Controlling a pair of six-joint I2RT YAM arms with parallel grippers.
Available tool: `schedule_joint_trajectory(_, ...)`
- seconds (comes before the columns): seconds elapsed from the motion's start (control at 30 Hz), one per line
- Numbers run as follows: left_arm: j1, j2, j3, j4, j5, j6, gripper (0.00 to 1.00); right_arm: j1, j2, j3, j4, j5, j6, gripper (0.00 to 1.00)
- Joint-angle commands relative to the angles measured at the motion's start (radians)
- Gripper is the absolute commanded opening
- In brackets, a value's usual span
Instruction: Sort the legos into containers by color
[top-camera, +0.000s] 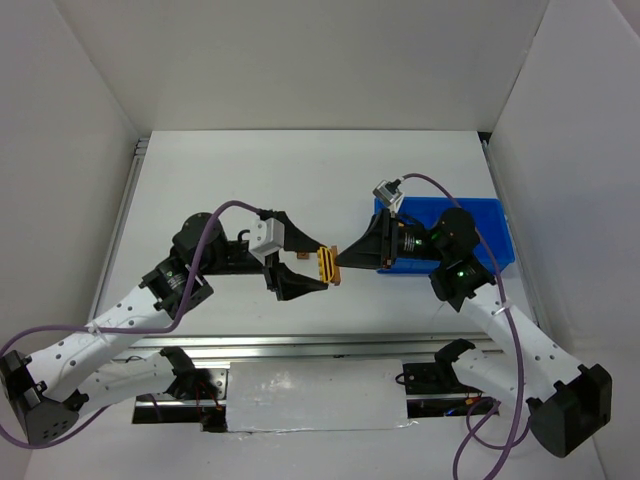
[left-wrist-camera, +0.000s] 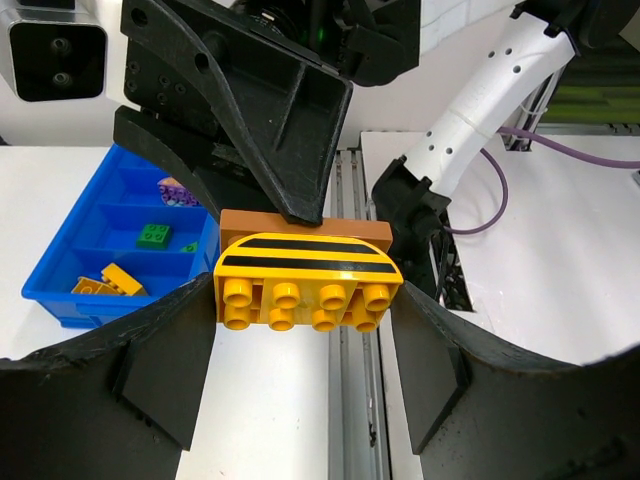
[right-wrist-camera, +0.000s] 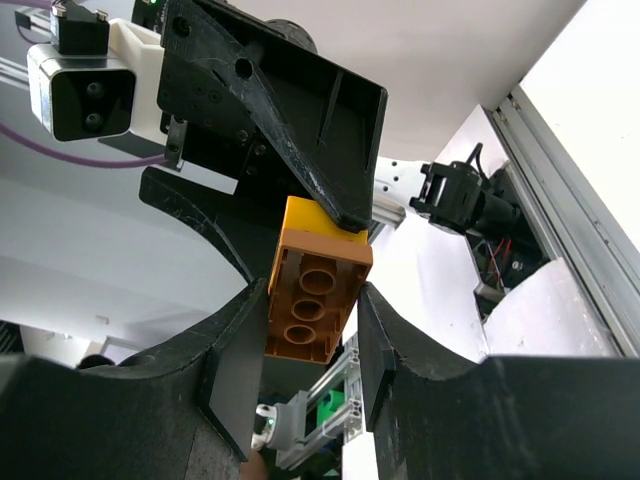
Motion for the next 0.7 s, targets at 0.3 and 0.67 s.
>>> schedule_joint_trajectory(0.3, -0.002, -0.014, 0.034, 0.066, 0.008, 0.006, 0.00, -0.070, -0.017, 0.024, -0.050, -0.064, -0.119, 0.00)
schedule_joint_trajectory(0.67, -0.002, -0.004, 0.034, 0.069, 0.005, 0.003, 0.00, -0.093, -0.005, -0.012, 0.014, -0.078, -0.073, 0.00)
